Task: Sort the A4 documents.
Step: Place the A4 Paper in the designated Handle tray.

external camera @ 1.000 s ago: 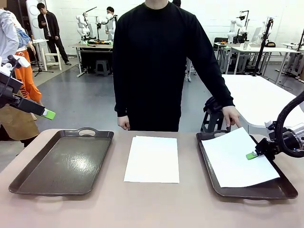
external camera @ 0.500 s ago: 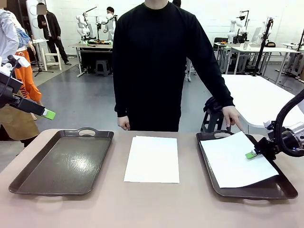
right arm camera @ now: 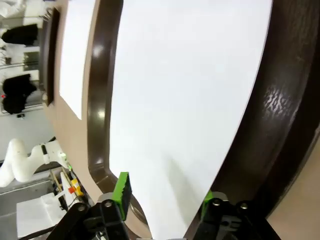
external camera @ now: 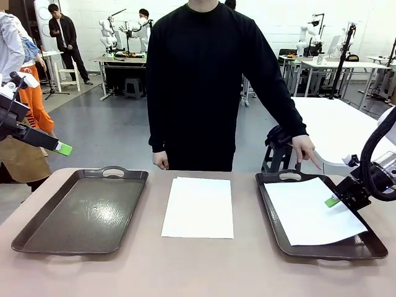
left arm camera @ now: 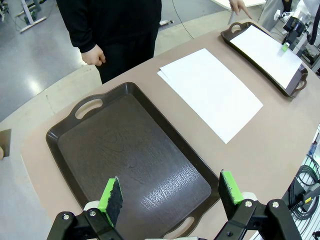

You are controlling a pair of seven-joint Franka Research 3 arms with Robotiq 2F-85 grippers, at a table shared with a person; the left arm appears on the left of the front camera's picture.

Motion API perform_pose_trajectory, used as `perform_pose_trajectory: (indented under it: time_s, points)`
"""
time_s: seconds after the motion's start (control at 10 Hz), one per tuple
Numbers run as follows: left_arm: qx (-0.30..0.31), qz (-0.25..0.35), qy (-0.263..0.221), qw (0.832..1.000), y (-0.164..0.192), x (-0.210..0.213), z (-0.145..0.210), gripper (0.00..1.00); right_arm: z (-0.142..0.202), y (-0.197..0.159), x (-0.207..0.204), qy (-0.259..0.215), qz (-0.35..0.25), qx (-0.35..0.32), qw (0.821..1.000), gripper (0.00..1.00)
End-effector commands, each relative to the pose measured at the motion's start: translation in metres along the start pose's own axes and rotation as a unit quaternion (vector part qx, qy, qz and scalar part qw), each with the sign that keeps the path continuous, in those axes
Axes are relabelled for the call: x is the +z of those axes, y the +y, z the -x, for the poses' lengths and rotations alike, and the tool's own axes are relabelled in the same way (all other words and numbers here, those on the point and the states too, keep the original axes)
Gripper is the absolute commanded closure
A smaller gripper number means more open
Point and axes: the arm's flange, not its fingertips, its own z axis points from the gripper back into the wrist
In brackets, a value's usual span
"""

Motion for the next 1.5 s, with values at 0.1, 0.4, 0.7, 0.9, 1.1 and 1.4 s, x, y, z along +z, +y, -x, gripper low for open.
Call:
perform_pose_trajectory:
  time_s: [0.1,0.4,0.7,0.9,1.1,1.4]
  points:
    - [0.0,0.005,-0.004,1.0,0.002,-0.001,0.001,0.0,0.009,0.016,-0.001,0.032,0.11,-0.013,0.993,0.24]
    - [0.0,0.005,-0.004,1.0,0.002,-0.001,0.001,0.0,0.014,0.025,0.018,0.011,0.117,-0.01,0.993,0.0]
    - [0.0,0.005,-0.004,1.0,0.002,-0.001,0.001,0.0,0.015,0.031,0.031,-0.011,0.106,-0.013,0.994,0.0]
    - [0.0,0.005,-0.004,1.0,0.002,-0.001,0.001,0.0,0.01,0.03,0.037,0.003,0.11,0.001,0.994,0.0]
    - [0.0,0.005,-0.004,1.0,0.002,-0.001,0.001,0.0,0.01,0.03,0.037,0.003,0.11,0.001,0.994,0.0]
    - [0.0,0.005,-0.004,1.0,0.002,-0.001,0.001,0.0,0.01,0.03,0.037,0.003,0.11,0.001,0.994,0.0]
